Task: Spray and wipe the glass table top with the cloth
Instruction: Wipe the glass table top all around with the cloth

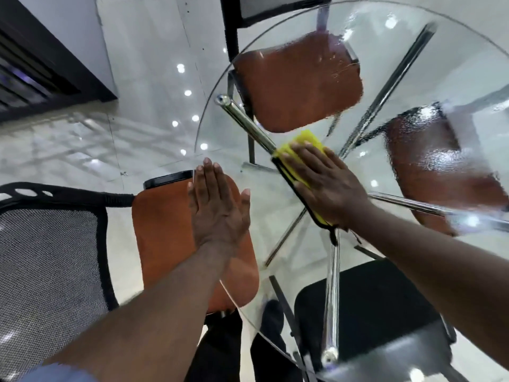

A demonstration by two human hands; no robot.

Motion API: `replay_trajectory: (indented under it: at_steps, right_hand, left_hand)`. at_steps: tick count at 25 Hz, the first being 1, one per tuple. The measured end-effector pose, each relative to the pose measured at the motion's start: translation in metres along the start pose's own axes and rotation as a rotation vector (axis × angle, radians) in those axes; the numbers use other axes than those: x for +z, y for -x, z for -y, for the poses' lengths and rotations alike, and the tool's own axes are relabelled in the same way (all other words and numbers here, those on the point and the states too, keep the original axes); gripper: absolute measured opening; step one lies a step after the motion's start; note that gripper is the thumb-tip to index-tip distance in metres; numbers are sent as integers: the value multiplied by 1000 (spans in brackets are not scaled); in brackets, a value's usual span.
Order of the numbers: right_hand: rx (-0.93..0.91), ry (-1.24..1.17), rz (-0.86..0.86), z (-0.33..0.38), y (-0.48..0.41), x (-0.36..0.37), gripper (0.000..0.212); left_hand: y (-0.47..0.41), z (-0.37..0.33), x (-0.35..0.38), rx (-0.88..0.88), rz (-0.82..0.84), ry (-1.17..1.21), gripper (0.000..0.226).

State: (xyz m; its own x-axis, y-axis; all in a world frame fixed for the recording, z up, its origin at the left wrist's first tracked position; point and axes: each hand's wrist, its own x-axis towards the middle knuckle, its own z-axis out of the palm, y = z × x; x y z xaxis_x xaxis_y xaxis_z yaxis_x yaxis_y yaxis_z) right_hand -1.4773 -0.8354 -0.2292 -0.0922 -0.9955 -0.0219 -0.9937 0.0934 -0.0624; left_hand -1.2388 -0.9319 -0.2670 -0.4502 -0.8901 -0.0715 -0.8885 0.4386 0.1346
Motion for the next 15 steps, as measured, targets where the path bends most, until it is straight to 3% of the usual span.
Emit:
replay_trajectory:
  at_steps: [3, 9, 12, 15]
  right_hand:
    - [89, 9, 18, -5, 26, -1, 65]
    - [-167, -62, -35, 70, -122, 10, 63]
    - [-93, -72, -56, 69, -118, 5, 63]
    - [135, -23, -78, 40, -25, 10, 60]
  left_hand:
    - [0, -1, -1, -6, -5, 5, 83]
    - [-1, 5, 8, 22, -43, -7, 83]
    - [0, 5, 6, 32, -44, 14, 83]
    - [1, 4, 2, 23, -34, 75, 83]
